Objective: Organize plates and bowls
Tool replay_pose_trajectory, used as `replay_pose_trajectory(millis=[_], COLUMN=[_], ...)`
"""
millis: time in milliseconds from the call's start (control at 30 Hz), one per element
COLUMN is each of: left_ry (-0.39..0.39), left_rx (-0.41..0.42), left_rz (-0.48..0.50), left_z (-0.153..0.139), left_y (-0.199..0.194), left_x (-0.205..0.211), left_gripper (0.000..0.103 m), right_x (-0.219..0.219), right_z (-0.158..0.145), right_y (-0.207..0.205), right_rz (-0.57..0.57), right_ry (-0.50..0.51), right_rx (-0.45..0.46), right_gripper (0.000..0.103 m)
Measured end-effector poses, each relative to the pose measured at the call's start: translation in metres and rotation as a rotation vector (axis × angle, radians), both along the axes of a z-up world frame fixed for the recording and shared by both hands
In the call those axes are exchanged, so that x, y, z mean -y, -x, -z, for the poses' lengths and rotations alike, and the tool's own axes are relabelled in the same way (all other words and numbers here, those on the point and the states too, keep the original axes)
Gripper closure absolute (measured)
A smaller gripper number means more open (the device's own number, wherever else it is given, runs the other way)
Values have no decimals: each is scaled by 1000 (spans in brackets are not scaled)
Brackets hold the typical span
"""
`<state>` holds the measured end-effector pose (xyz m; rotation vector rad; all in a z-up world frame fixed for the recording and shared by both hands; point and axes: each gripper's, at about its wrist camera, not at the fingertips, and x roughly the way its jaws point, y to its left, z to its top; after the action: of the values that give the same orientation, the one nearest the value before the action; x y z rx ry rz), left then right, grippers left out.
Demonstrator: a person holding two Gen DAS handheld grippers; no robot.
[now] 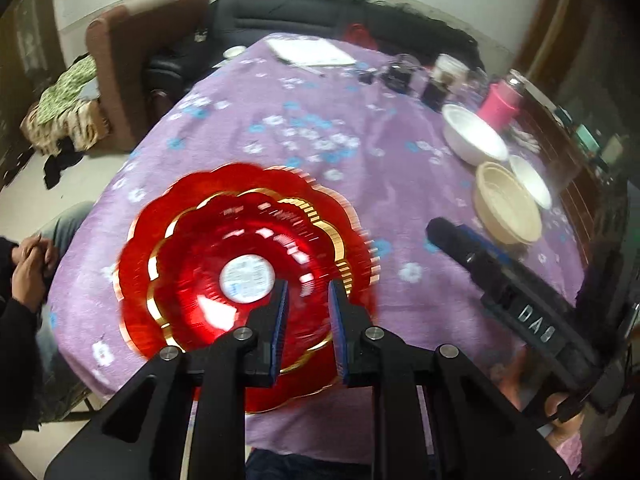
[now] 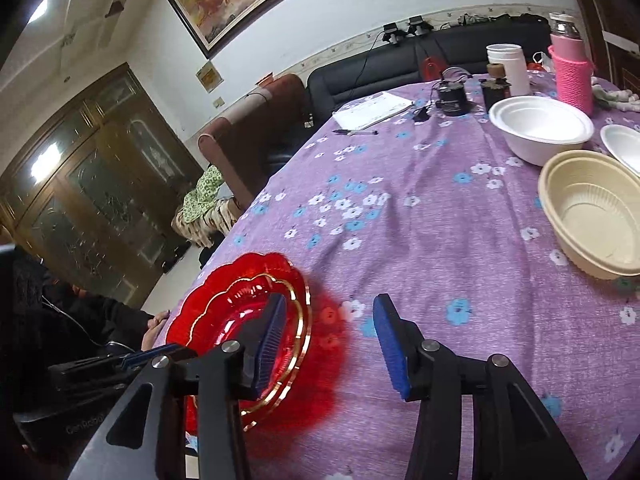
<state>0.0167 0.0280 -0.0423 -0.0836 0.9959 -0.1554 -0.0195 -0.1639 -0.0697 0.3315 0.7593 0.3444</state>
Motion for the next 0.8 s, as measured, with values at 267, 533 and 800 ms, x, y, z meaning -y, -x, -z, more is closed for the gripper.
replay_pose_trajectory(millis=[267,533,800], left_ry=[6,27,54], left_rx=[-1,-64,-80], left_rz=[75,162,144], left_z=[-7,0,7], left_y=[-13,-38,-92], left_x=[60,126,177], left_gripper=[85,86,86], right_x=[65,172,249], right_z=[-5,-11,-10], right_y=[25,48,35], right_rz=[65,222,319], right_ry=[14,24,-19], right_rx=[70,109,53], right_gripper=[55,53,51])
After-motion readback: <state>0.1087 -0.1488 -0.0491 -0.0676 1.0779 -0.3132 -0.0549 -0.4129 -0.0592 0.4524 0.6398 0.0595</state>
